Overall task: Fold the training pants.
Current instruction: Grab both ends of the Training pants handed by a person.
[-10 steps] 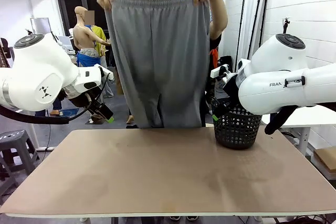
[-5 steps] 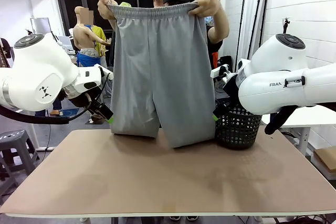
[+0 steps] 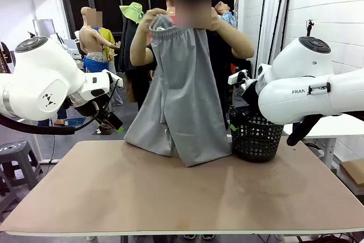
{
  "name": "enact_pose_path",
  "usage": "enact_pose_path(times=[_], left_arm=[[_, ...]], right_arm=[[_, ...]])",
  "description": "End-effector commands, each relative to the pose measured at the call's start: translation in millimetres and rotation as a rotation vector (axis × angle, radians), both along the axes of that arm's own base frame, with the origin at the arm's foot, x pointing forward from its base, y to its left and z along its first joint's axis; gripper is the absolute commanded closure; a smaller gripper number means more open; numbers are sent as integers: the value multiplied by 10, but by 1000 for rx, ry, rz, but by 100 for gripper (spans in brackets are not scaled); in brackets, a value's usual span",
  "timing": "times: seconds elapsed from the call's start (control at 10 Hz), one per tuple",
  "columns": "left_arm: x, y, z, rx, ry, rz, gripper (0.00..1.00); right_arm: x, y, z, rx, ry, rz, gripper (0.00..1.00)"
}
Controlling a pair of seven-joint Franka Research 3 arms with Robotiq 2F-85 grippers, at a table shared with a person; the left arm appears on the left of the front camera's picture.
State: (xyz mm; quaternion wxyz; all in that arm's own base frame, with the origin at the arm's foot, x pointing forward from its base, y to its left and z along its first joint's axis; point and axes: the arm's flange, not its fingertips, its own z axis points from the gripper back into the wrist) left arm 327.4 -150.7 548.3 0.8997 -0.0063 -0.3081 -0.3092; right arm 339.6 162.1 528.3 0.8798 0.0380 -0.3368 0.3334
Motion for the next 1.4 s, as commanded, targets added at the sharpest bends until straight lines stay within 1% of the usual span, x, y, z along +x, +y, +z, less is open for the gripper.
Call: enact_pose_path(times=[0.0,1.3], left_arm=[[8,5,11,-10,-6,-2,0],[8,5,11,-10,-6,-2,0]], right_arm=[[7,-2,-2,2,-2,0,0],[7,-2,-2,2,-2,0,0]])
